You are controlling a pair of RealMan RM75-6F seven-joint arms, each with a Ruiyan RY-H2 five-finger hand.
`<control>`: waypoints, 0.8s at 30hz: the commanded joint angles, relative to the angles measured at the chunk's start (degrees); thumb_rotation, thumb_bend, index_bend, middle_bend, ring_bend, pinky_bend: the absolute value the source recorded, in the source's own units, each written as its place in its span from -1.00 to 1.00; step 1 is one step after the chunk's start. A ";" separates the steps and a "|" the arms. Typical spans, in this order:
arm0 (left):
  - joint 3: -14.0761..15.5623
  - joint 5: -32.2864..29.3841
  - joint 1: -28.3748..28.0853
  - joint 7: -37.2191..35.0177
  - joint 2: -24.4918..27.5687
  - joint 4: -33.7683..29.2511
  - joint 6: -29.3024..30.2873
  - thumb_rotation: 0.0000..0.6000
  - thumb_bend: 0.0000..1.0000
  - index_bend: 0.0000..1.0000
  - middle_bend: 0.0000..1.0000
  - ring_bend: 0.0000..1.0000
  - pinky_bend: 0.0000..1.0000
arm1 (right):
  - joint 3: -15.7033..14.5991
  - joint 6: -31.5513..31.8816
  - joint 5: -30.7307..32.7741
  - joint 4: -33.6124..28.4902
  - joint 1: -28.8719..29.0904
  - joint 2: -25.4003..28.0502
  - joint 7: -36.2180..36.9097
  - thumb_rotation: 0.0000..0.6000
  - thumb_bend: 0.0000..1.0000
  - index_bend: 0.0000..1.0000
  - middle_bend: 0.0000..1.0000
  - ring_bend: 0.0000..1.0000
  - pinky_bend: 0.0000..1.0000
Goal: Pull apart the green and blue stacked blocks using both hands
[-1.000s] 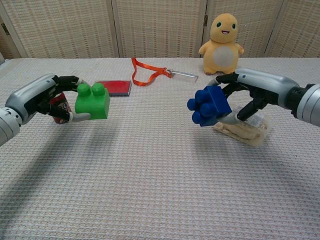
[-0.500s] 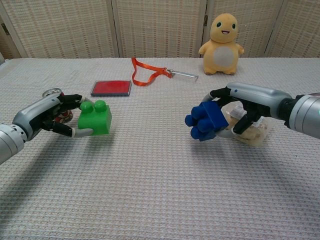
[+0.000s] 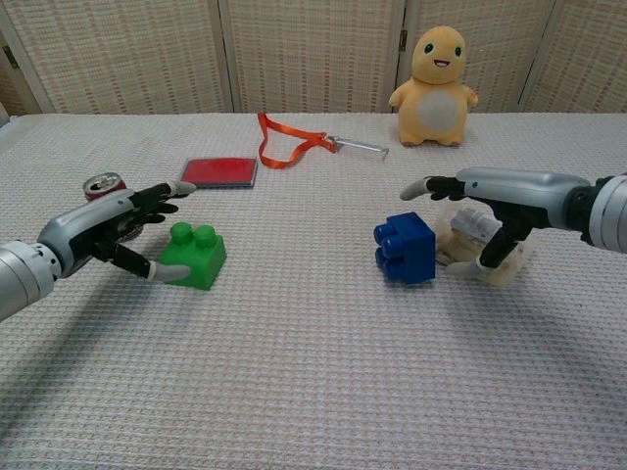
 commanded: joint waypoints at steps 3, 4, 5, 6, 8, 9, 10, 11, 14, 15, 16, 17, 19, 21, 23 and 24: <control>-0.22 0.81 -0.12 0.28 1.44 -2.01 0.80 1.00 -0.53 -0.95 -1.00 -1.00 -1.00 | 0.49 0.99 -0.43 -3.72 -0.27 2.82 -0.11 1.00 -0.28 -1.00 -1.00 -1.00 -1.00; -0.19 1.15 -0.10 0.57 2.03 -2.88 1.15 1.00 -0.53 -0.95 -1.00 -1.00 -1.00 | 0.69 1.70 -1.15 -4.55 -0.52 3.42 0.15 1.00 -0.28 -1.00 -1.00 -1.00 -1.00; -0.22 1.73 -0.06 1.09 2.92 -4.14 1.87 1.00 -0.53 -0.95 -1.00 -1.00 -1.00 | 0.89 2.94 -2.52 -5.63 -0.97 4.25 0.49 1.00 -0.28 -1.00 -1.00 -1.00 -1.00; -0.13 2.36 -0.15 1.62 3.67 -5.01 2.28 1.00 -0.53 -0.95 -1.00 -1.00 -1.00 | 0.92 3.99 -3.69 -6.48 -1.39 4.99 0.57 1.00 -0.28 -1.00 -1.00 -1.00 -1.00; 1.03 4.69 -0.62 3.00 7.02 -7.72 2.09 1.00 -0.53 -0.97 -1.00 -1.00 -1.00 | 0.42 7.01 -6.85 -8.41 -2.67 6.92 -0.29 1.00 -0.28 -1.00 -1.00 -1.00 -1.00; 1.49 5.79 -0.69 4.27 8.51 -8.62 2.52 1.00 -0.53 -0.98 -1.00 -1.00 -1.00 | -0.11 8.62 -8.23 -9.17 -3.41 7.85 -1.52 1.00 -0.28 -1.00 -1.00 -1.00 -1.00; 1.86 6.77 -0.64 5.72 9.91 -9.49 3.21 1.00 -0.54 -0.99 -1.00 -1.00 -1.00 | -0.78 10.75 -9.79 -9.76 -4.31 8.62 -3.52 1.00 -0.28 -1.00 -1.00 -1.00 -1.00; 2.27 7.87 -0.32 7.70 11.65 -10.63 4.46 1.00 -0.54 -0.99 -1.00 -1.00 -1.00 | -1.81 14.00 -11.78 -10.41 -5.78 9.39 -6.78 1.00 -0.28 -1.00 -1.00 -1.00 -1.00; 3.79 10.43 1.15 11.69 15.79 -12.89 7.81 1.00 -0.54 -0.99 -1.00 -1.00 -1.00 | -4.01 22.93 -14.39 -11.96 -10.43 9.95 -15.99 1.00 -0.28 -1.00 -1.00 -1.00 -1.00; 4.71 11.26 1.77 11.65 17.40 -13.56 8.48 1.00 -0.54 -0.99 -1.00 -1.00 -1.00 | -4.50 25.68 -14.86 -12.19 -11.95 9.71 -18.41 1.00 -0.28 -1.00 -1.00 -1.00 -1.00; 5.51 11.63 2.61 12.00 18.94 -14.14 9.26 1.00 -0.54 -0.99 -1.00 -1.00 -1.00 | -5.08 28.06 -15.44 -12.20 -13.39 9.45 -20.50 1.00 -0.28 -1.00 -1.00 -1.00 -1.00; 6.46 11.85 4.02 13.21 20.74 -14.72 10.73 1.00 -0.54 -0.99 -1.00 -1.00 -1.00 | -5.58 31.27 -16.07 -11.80 -15.31 8.94 -22.61 1.00 -0.28 -1.00 -1.00 -1.00 -1.00; 7.36 12.12 6.67 16.02 22.24 -14.62 14.51 1.00 -0.54 -0.98 -1.00 -1.00 -1.00 | -5.81 36.51 -17.03 -9.49 -18.10 7.37 -26.48 1.00 -0.28 -1.00 -1.00 -1.00 -1.00; 8.46 13.34 9.72 17.97 22.95 -13.37 19.50 1.00 -0.54 -0.96 -0.99 -1.00 -1.00 | -5.69 42.39 -18.44 -5.60 -21.14 4.56 -29.11 1.00 -0.28 -1.00 -1.00 -1.00 -1.00; 9.59 13.67 12.86 18.77 23.09 -11.12 23.59 1.00 -0.54 -0.93 -0.98 -1.00 -1.00 | -6.38 45.32 -18.44 -3.30 -23.97 2.66 -28.33 1.00 -0.28 -1.00 -1.00 -1.00 -1.00; 9.93 13.61 14.25 19.93 22.85 -9.74 25.32 1.00 -0.54 -0.93 -0.97 -1.00 -1.00 | -6.73 46.04 -18.40 -2.80 -24.98 2.25 -27.69 1.00 -0.28 -1.00 -1.00 -1.00 -1.00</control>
